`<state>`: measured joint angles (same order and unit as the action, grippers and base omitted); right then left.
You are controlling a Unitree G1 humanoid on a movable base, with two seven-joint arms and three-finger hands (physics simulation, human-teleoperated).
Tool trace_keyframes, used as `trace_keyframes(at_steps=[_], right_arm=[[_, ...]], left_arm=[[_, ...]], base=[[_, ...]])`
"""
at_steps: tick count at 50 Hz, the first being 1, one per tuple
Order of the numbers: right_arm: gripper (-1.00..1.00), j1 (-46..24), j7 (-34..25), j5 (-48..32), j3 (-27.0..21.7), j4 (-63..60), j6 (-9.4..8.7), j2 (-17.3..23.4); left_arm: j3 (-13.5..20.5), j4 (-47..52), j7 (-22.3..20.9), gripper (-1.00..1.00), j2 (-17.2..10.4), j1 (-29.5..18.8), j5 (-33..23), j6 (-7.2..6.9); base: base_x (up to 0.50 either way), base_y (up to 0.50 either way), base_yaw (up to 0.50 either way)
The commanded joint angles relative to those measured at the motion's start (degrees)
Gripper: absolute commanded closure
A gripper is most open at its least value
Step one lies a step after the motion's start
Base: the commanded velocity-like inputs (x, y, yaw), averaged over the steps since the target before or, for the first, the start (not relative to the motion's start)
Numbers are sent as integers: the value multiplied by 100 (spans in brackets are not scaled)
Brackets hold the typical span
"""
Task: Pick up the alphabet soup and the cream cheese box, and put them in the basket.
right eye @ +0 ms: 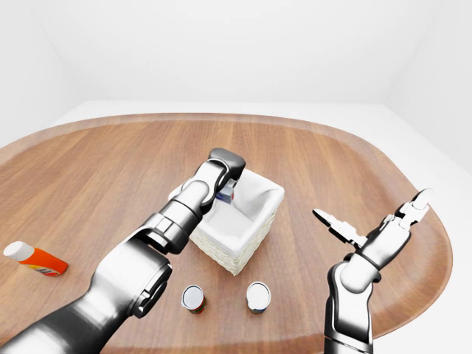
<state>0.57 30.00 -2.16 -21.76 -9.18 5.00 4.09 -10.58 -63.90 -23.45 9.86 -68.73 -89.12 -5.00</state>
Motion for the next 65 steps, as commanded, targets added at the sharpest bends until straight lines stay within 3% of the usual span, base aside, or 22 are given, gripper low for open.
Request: trace_keyframes(at_steps=[1, 3, 6, 22, 23, 24, 25, 26, 31, 37, 45, 55, 65], right_arm=[[-100, 31, 0, 1, -1, -98, 0, -21], [-100, 24, 0, -4, -2, -24, 0, -19], [-100, 16, 0, 0, -5, -3, 0, -14], [-100, 16, 0, 0, -1, -6, 0, -13], [-100, 24, 0, -2, 1, -30, 0, -17], [-100, 31, 0, -4, 2, -48, 0, -20], [-100, 31, 0, -5, 2, -51, 0, -21], [-100, 16, 0, -13, 4, -5, 0, -18], [-100, 8, 0, -19, 6, 5, 0, -6], [-100, 19, 0, -29, 11, -33, 0, -13], [-100, 19, 0, -43, 7, 12, 0, -16], [-100, 28, 0, -46, 12, -15, 0, -22], [-100, 15, 0, -50, 9, -4, 0, -15]], left_arm=[[-42, -380, 126, 100, 11, -155, 82, 0], [143, -396, 187, 100, 77, -107, 386, 0], [4, -454, 257, 100, 52, -130, 346, 0], [-67, -480, 319, 95, 106, -173, 296, 0], [-35, -469, 330, 67, 105, -184, 327, 0], [-35, -450, 329, 16, 109, -186, 328, 0], [-35, -450, 329, 16, 110, -186, 328, 0], [-53, -406, 318, -100, 113, -217, 308, 0], [34, -187, 374, -100, 127, -262, 390, 0], [-20, 155, 149, -100, 42, -280, 332, 0], [46, 1074, -399, -100, -14, -106, 395, 0], [151, 2834, -1423, -100, -193, 131, 335, 0], [331, 3912, -1655, -100, -260, 266, 673, 0]], base=[[0, 0, 0], [0, 0, 0], [0, 0, 0], [0, 0, 0], [0, 0, 0], [0, 0, 0], [0, 0, 0], [0, 0, 0], [0, 0, 0], [0, 0, 0], [0, 0, 0], [0, 0, 0], [0, 0, 0]])
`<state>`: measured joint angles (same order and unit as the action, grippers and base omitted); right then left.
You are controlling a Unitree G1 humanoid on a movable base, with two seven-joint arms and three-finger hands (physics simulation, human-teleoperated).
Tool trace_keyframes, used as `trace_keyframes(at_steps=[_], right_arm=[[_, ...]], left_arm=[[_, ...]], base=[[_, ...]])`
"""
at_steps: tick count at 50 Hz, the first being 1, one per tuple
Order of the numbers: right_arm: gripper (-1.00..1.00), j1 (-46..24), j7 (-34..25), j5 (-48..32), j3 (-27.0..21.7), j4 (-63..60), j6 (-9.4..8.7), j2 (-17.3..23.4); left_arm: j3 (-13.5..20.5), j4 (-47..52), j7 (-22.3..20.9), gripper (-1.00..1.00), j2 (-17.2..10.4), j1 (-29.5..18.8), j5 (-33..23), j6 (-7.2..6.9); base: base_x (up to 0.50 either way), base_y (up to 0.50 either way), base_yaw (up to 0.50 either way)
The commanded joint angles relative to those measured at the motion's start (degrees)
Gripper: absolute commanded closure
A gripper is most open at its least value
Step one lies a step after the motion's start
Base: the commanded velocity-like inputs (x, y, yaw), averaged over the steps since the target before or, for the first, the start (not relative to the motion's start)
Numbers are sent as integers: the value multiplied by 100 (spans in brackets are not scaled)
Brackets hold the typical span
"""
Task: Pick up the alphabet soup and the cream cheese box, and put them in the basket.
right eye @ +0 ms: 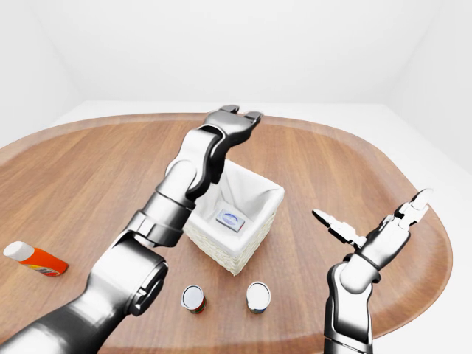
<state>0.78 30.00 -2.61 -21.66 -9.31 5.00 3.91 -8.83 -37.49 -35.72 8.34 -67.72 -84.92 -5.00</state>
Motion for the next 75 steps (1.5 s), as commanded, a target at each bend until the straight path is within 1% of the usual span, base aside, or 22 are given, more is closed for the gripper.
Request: trace_keyframes(at_steps=[1, 4, 5, 7, 11, 14, 18, 22, 23, 27, 30, 34, 40, 43, 45, 53, 59, 62, 65, 71, 72, 75], right_arm=[[-100, -16, 0, -11, 1, 40, 0, 6], [-100, -21, 0, -8, 3, 38, 0, 11], [-100, -11, 0, -8, 1, 0, 0, 9], [-100, -11, 0, 12, -13, -9, 0, 4], [-100, -8, 0, 4, -2, 20, 0, 4], [-100, 10, 0, -1, -9, -69, 0, -1], [-100, -16, 0, -28, 0, -12, 0, 3], [-100, -19, 0, -27, -3, 7, 0, 8], [-100, -13, 0, -27, -1, 8, 0, 7], [-100, -11, 0, -21, 0, 26, 0, 8], [-100, -9, 0, -13, -3, 38, 0, 9], [-100, -13, 0, 4, -35, -23, 0, 8], [-100, -13, 0, 2, -17, 14, 0, 11], [-100, -15, 0, 9, -21, 34, 0, 10], [-100, -12, 0, 31, -28, -29, 0, 7], [-100, -8, 0, 24, -20, -15, 0, 12], [-100, -13, 0, 23, -19, -7, 0, 12], [-100, -20, 0, 23, -24, 17, 0, 15], [-100, -27, 0, 18, -21, 52, 0, 20], [-100, -28, 0, 18, -25, 5, 0, 20], [-100, -40, 0, 13, -22, 35, 0, 25], [-100, -54, 0, 15, -12, 87, 0, 33]], left_arm=[[147, 1484, -428, -100, -128, 221, 284, 0], [180, 1890, -428, -100, -203, 339, 384, 0], [151, 2282, -428, -100, -281, 526, 401, 0], [199, 2626, -428, -100, -252, 767, 515, 0], [137, 3200, -428, -100, -345, 1436, 537, 0], [69, 3809, -352, -100, -474, 2003, 138, 0], [89, 4637, -233, -100, -341, 2609, 292, 5], [118, 5246, -208, -100, -388, 2870, 251, 0], [94, 5467, -193, -100, -504, 2965, -48, 25], [83, 6088, -273, -100, -437, 3325, -187, 77], [97, 6362, -387, -100, -381, 3445, -175, 65], [106, 6615, -428, -100, -304, 3317, -184, 0], [177, 7658, -428, -100, -254, 3456, -99, 0], [278, 7920, -428, -100, -373, 3481, 3, 0], [323, 8172, -428, -100, -291, 3501, 263, 0], [536, 9232, -428, -100, -565, 3465, 332, 0], [823, 9724, -428, -100, -830, 3651, 644, 0], [991, 9748, -428, -100, -876, 3733, 851, 0], [1249, 9749, -428, -100, -899, 4024, 1221, 0], [1971, 9749, -428, -100, -827, 4345, 1896, 0], [2191, 9749, -428, -100, -853, 4393, 2042, 0], [2682, 9748, -428, -100, -875, 4209, 2342, 0]], base=[[0, 0, 0], [0, 0, 0], [0, 0, 0], [0, 0, 0], [0, 0, 0], [0, 0, 0], [0, 0, 0], [0, 0, 0], [0, 0, 0], [0, 0, 0], [0, 0, 0], [0, 0, 0], [0, 0, 0], [0, 0, 0], [0, 0, 0], [0, 0, 0], [0, 0, 0], [0, 0, 0], [0, 0, 0], [0, 0, 0], [0, 0, 0], [0, 0, 0]])
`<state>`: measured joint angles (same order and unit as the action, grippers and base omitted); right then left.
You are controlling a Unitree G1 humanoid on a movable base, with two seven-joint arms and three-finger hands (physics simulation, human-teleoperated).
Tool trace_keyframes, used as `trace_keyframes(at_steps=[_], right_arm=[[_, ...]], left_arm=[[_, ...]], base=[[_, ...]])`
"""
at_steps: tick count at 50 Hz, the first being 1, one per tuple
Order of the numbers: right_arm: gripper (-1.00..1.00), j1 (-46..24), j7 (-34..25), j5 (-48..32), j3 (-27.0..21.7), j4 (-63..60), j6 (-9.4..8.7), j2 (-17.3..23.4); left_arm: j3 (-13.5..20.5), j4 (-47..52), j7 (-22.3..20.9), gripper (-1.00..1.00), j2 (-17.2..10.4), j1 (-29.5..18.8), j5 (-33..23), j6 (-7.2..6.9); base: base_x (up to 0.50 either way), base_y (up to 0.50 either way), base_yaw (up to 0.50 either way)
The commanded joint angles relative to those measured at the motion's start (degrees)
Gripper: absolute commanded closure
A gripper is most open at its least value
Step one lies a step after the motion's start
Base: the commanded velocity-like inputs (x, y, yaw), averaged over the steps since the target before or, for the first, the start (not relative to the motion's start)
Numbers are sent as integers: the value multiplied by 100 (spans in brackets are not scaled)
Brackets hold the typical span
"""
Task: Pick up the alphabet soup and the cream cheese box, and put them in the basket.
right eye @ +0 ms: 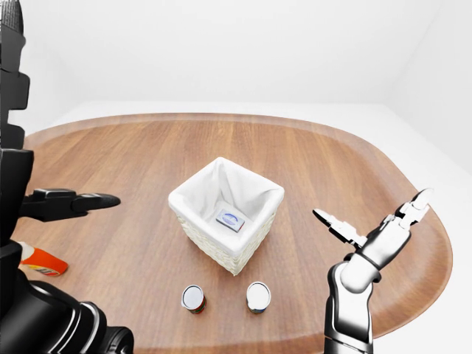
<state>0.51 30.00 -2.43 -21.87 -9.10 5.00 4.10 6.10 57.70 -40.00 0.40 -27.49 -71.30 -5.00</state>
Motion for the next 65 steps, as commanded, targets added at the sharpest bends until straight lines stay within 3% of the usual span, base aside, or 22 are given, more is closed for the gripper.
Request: trace_keyframes(at_steps=[1, 6, 9, 12, 18, 23, 28, 65], right_arm=[[-100, -22, 0, 5, 8, 46, 0, 14], [-100, -10, 0, 34, 0, -54, 0, 5], [-100, -14, 0, 55, -7, -51, 0, 5], [-100, -18, 0, 49, -2, -4, 0, 9], [-100, -22, 0, 35, 8, 28, 0, 9], [-100, -22, 0, 34, 9, 3, 0, 8], [-100, -7, 0, 81, 2, -37, 0, 2], [-100, -8, 0, 78, -1, -37, 0, -1]], left_arm=[[1298, 230, 0, -100, -100, 260, 1103, 0], [2222, 229, 0, -100, -149, 558, 2031, 0], [2872, 229, 0, -100, -373, 866, 2554, 0], [3282, 228, 0, -100, -543, 1098, 3151, 0], [3791, 228, 0, -100, -770, 1319, 3764, 0], [3894, 228, 0, -100, -750, 1657, 4010, 0], [3679, 228, 0, -100, -576, 1981, 3969, 0], [3668, 228, 0, -100, -587, 1997, 3976, 0]], base=[[0, 0, 0], [0, 0, 0], [0, 0, 0], [0, 0, 0], [0, 0, 0], [0, 0, 0], [0, 0, 0], [0, 0, 0]])
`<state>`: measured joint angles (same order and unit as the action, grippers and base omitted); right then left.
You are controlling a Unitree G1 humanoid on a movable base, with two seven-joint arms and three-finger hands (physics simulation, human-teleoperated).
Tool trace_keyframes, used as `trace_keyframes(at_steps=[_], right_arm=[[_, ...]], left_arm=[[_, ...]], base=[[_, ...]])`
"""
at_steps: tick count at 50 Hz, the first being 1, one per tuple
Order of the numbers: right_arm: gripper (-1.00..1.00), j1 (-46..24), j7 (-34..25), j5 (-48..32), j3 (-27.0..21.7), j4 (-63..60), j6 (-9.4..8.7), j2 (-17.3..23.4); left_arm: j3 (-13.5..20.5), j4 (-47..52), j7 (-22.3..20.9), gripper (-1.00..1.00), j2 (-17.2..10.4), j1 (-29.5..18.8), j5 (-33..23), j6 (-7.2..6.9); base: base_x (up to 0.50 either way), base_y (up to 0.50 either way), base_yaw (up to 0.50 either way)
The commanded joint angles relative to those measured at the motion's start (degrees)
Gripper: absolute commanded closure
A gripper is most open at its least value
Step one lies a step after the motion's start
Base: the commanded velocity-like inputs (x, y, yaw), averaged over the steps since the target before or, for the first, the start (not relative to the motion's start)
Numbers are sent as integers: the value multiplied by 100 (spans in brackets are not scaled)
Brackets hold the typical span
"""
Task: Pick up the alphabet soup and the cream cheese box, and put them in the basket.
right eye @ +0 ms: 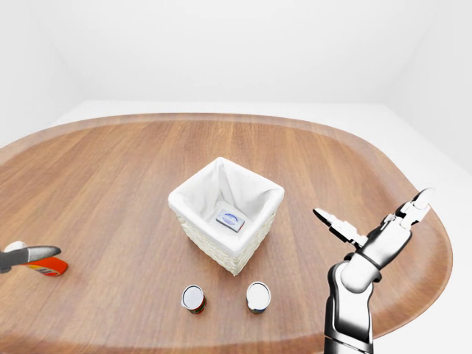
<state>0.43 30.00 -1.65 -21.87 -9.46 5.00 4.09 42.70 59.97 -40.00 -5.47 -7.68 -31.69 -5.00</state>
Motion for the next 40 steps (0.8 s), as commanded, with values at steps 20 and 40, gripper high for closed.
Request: trace_keyframes(at_steps=[20, 40], right_arm=[[-100, 155, 0, -440, 249, -185, 0, -73], [-100, 289, 0, -897, 434, -49, 0, -93]], left_arm=[[-243, 1, 0, -100, 80, 109, -259, 0], [-327, 1, 0, -100, 221, 309, -210, 0]], base=[[0, 0, 0], [0, 0, 0]])
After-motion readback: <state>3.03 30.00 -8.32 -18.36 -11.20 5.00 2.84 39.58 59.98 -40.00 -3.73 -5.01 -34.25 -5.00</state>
